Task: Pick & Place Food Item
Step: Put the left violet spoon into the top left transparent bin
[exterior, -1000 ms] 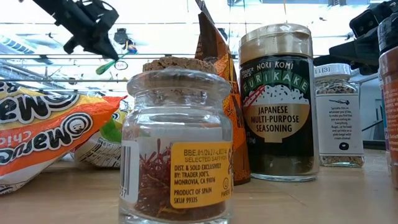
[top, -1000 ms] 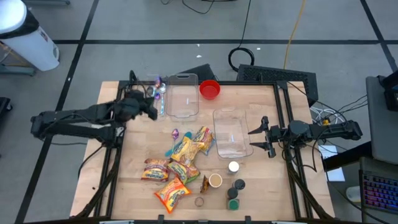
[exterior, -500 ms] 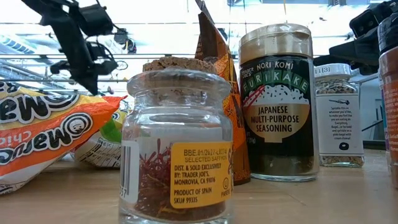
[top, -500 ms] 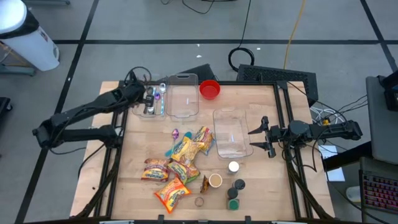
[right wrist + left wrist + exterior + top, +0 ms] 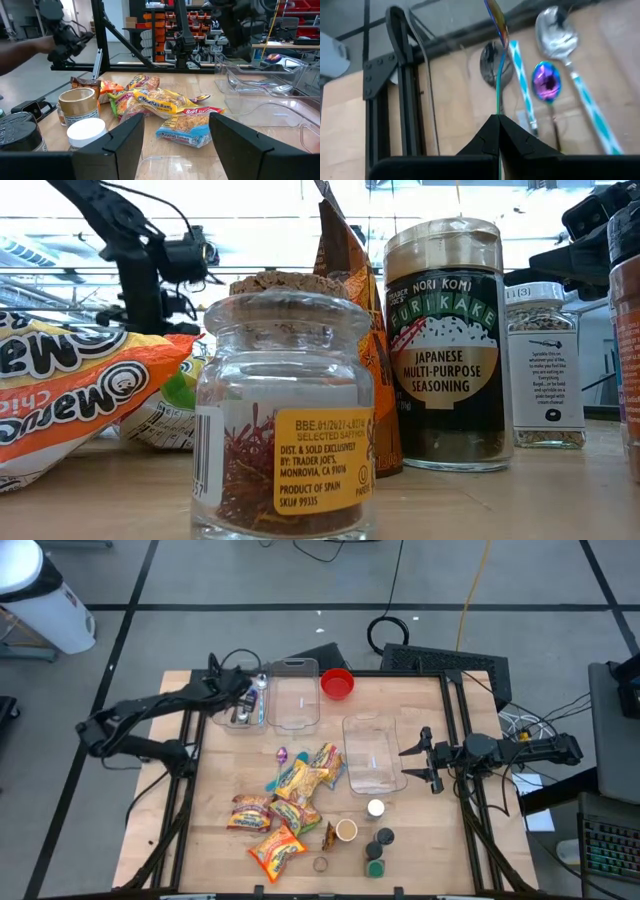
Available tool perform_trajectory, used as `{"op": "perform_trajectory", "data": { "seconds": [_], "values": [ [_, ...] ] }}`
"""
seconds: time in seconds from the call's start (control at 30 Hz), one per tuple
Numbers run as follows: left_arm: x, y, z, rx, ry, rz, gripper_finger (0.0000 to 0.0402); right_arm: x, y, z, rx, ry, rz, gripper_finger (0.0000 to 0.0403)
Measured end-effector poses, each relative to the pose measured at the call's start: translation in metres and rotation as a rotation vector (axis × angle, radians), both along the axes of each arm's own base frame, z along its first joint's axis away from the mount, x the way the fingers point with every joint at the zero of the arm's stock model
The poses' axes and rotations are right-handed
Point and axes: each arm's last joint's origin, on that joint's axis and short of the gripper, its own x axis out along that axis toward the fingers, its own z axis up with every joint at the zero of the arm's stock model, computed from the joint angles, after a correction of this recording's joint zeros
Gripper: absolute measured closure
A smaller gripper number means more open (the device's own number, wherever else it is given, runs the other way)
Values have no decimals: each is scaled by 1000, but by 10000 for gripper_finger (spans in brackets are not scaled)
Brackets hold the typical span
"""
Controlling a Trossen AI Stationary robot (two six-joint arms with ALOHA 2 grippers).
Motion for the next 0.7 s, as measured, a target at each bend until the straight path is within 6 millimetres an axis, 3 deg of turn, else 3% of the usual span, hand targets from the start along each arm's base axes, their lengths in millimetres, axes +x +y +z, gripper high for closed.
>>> {"op": "perform_trajectory", "data": {
  "seconds": [0.3, 0.7],
  "values": [
    [2, 11, -25, -55, 73, 93, 399, 0, 0, 0, 0, 0, 0, 185],
    [-1, 16, -32, -71, 33, 197, 381, 0, 0, 0, 0, 0, 0, 186]
  ]
}}
